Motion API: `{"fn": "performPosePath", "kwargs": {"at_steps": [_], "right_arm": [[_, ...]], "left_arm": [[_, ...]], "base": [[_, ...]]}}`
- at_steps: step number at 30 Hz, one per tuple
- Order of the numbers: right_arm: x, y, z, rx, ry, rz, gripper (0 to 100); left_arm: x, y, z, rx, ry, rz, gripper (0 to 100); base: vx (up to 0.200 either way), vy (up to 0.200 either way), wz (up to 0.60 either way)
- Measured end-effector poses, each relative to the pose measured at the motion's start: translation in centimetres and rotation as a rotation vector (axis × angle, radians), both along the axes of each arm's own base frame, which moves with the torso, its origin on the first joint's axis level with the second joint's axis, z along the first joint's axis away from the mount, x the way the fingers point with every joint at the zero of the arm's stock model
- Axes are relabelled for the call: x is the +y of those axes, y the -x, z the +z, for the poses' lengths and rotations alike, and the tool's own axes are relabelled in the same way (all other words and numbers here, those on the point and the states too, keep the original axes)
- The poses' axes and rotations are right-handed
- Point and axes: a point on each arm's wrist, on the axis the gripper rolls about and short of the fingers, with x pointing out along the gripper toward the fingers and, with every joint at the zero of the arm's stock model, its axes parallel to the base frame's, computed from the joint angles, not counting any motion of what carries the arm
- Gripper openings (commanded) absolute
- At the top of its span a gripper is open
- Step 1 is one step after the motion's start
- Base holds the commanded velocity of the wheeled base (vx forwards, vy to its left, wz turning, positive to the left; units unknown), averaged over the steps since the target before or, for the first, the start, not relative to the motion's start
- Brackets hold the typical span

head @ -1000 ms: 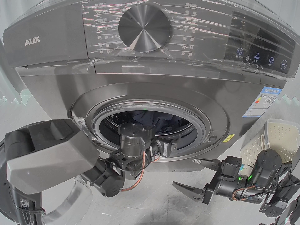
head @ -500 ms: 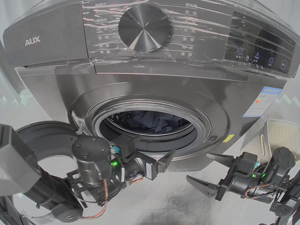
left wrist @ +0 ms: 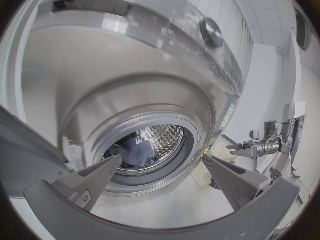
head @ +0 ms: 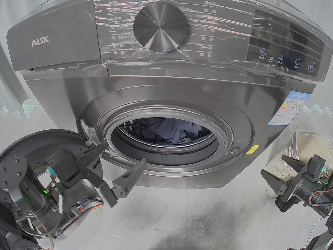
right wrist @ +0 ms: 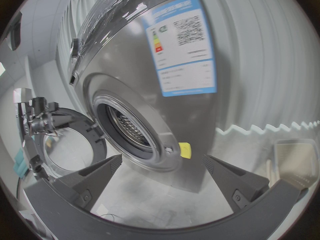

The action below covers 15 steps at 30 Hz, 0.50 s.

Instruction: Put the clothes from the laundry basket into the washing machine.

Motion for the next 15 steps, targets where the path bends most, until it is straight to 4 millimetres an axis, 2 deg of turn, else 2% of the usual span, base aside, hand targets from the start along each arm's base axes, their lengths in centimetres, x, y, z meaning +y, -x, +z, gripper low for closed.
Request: {"fn": "performPosePath", "kwargs": {"at_steps": [6, 14, 15], "right_arm": [[-2.1, 2.0, 0.7, -0.012, 0.012, -0.117, 100], [-4.1, 5.0, 1.1, -0.055, 0.023, -0.214, 100], [-4.4, 5.5, 1.0, -0.058, 0.029, -0.224, 100]], "left_arm": [[3.6, 1.9, 0.6, -0.045, 0.021, 0.072, 100], [6.3, 4.2, 0.4, -0.072, -0.004, 0.125, 100], [6.6, 4.4, 0.4, -0.073, -0.007, 0.132, 100]], "base": [[-0.200, 0.000, 0.00], [-0.200, 0.000, 0.00], [0.000, 0.000, 0.00]]}}
